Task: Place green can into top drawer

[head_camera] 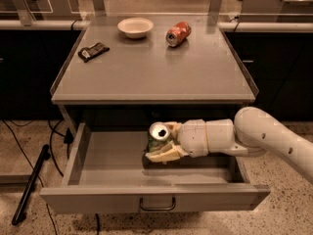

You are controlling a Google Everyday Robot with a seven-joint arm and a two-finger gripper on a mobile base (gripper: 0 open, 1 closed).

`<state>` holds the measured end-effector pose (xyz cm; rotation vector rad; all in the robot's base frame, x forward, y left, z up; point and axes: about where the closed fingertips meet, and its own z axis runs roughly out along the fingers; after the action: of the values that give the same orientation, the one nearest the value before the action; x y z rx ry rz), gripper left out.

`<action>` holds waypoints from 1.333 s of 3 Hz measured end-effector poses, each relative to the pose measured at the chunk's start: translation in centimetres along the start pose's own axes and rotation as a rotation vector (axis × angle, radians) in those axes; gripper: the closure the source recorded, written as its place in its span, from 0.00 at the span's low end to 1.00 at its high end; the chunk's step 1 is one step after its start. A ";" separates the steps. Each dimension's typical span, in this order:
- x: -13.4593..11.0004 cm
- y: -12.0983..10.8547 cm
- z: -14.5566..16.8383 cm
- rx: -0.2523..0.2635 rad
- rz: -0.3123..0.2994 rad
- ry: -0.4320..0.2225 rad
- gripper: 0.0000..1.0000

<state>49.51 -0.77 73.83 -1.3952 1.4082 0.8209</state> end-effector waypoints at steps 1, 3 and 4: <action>0.6 0.0 0.4 0.002 -0.004 0.007 1.00; 3.5 -1.1 2.6 0.019 -0.019 0.037 1.00; 4.7 -1.5 3.7 0.019 -0.022 0.059 1.00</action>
Offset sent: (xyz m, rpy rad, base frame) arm 0.0187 0.0047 -0.0369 -0.0268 -0.0250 -0.0276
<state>52.06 0.92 68.53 -1.4282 1.4396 0.7557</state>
